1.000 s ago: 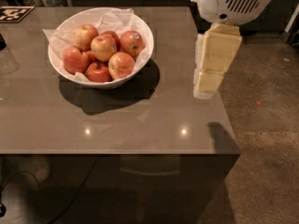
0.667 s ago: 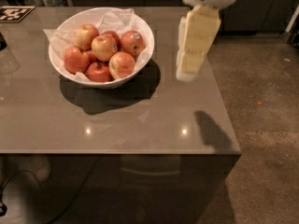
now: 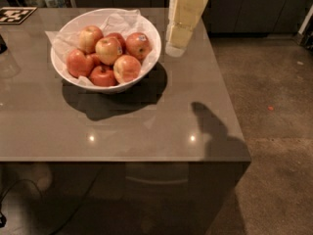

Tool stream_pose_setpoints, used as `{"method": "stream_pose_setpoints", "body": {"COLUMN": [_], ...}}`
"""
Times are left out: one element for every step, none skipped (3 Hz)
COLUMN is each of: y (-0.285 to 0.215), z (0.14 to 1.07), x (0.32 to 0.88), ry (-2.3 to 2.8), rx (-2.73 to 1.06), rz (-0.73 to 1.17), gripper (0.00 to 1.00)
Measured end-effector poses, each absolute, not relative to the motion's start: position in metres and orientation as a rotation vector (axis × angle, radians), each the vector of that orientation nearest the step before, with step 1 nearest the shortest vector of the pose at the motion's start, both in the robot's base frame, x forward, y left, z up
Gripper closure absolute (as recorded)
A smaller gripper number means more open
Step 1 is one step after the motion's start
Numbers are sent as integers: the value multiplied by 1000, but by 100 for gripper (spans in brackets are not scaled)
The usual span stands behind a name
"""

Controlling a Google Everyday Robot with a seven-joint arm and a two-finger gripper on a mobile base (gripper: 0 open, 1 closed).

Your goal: Pick apple from white bowl

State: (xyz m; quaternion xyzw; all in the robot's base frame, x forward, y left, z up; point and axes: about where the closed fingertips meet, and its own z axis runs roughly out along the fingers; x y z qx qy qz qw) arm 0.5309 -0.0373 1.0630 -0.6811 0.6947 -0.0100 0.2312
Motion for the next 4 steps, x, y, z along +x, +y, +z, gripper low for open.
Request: {"method": "stream_pose_setpoints", "body": {"y": [-32,6,10,31], "z": [1064,1061,1062,1032], "x": [537,589,593,591], "ry": [1894,1912,1900,1926], "rx": [-1860,-1790,-1777,-1807], "rz": [-28,26,28,128], "gripper": [0,0,0,0]}}
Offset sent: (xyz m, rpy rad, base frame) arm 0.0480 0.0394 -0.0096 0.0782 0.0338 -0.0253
